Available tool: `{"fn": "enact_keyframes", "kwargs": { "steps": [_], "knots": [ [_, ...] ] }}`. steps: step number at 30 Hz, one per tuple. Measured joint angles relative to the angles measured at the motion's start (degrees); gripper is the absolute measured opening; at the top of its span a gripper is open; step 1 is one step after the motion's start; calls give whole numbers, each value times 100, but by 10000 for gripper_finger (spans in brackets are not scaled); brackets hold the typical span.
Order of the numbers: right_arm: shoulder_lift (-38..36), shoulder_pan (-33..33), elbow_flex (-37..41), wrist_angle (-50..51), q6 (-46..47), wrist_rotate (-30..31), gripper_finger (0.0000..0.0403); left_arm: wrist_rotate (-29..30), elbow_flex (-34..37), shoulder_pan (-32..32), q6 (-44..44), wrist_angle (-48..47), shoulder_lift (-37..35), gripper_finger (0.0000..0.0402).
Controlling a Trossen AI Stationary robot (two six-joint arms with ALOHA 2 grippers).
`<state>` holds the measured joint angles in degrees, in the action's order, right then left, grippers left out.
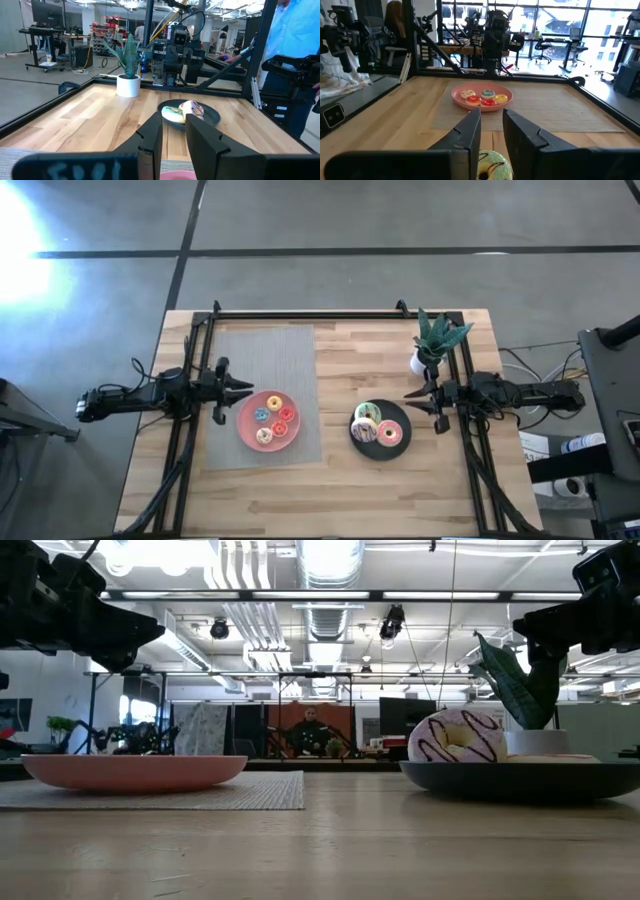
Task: Pick & Place donuts
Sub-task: Return to Home Position
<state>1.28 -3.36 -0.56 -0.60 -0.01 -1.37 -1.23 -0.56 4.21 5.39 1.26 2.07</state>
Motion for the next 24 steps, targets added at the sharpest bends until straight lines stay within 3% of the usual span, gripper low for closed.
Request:
{"fn": "enact_keyframes", "kwargs": {
  "steps": [12,24],
  "knots": [
    [0,0,2,0,0,-2,87,0,-2,0,0,-2,0,60],
    [-2,0,2,-2,0,-2,68,0,-4,0,0,-4,0,60]
  ]
}}
